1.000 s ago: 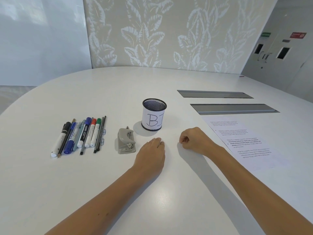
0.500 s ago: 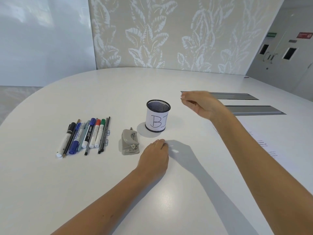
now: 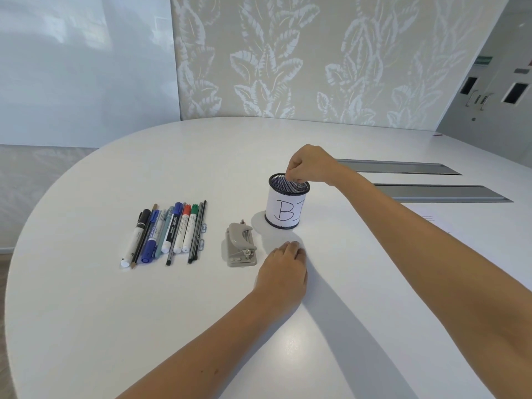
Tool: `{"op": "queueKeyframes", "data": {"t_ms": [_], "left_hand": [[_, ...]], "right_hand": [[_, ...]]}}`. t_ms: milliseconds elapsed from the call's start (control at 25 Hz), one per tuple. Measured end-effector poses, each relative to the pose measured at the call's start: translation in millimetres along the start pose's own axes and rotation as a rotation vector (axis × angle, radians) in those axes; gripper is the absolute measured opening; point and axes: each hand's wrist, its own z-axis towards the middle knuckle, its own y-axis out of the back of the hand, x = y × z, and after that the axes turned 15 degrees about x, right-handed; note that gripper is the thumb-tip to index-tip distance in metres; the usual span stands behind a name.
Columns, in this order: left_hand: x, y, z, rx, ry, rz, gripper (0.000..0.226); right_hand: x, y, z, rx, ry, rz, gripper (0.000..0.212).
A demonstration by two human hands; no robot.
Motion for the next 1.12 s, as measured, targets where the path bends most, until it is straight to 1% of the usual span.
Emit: {"op": "queueKeyframes", "data": {"t_ms": [320,440,520,600,680,760,840,920,960,1120], "left_hand": [[0.7,0.4,0.2,0.004,-0.002,0.032,0.045],[0.6,0.0,-0.1,0.004,-0.004,0.035,0.045],[0.5,-0.7,0.2,0.000,-0.005,0.039,0.044],[0.8,-1.2,1.1,-0.004,-0.006,0.027,0.043],[1.2,-1.2,1.4,-0.014,-0.009,0.010,0.042],[1.7,-1.7,1.4,-0.026,-0.023,0.002,0.042],[2.5,-3.4,1.6,-0.037,-0.038,-0.010,0.041],[2.9,-5.7,2.7,-0.052,-0.043,-0.015,0.039],[3.4,-6.5,3.2,-0.061,-0.043,-0.013,0.039],[6.9,-9.6,4.6,-0.080,-0.044,0.005,0.038]], "right_hand": [[1.8,1.9,10.5,0.043,0.005,-0.057,0.027],[3.8,-0.5,7.9,0.008,0.020,-0.128,0.019],[4.5,0.0,5.0,-0.036,0.032,-0.160,0.018],[3.2,1.9,0.6,-0.103,0.027,-0.138,0.017],[-3.0,4.3,-4.8,-0.148,0.034,0.014,0.018],[-12.9,6.9,-14.6,-0.171,0.064,0.259,0.018],[-23.5,8.9,-29.4,-0.181,0.120,0.501,0.015],[-35.6,8.2,-48.4,-0.215,0.173,0.684,0.008],[-43.0,6.2,-59.4,-0.246,0.184,0.766,0.004],[-88.3,-19.4,-106.2,-0.441,0.119,1.079,0.012]]}}
